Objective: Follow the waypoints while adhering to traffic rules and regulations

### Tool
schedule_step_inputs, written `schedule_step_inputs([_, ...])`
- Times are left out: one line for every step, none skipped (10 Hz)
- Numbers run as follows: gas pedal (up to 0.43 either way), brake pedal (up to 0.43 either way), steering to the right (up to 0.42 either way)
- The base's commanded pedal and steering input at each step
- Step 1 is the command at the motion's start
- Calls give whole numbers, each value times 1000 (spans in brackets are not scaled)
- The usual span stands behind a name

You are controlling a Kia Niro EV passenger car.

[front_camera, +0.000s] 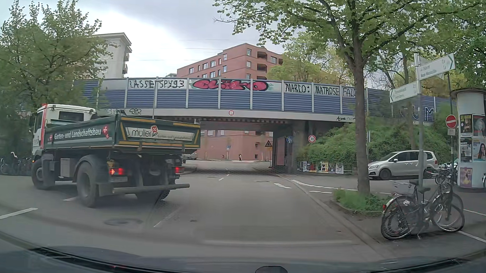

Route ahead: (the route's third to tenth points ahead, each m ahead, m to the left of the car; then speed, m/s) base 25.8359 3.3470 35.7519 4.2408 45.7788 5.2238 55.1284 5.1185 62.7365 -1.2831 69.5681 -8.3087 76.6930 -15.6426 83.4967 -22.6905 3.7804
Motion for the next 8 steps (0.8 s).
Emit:
schedule_step_inputs([287, 0, 0])
schedule_step_inputs([287, 0, 0])
schedule_step_inputs([287, 0, 0])
schedule_step_inputs([287, 0, 0])
schedule_step_inputs([287, 0, 0])
schedule_step_inputs([287, 0, 0])
schedule_step_inputs([287, 0, 0])
schedule_step_inputs([287, 0, 0])
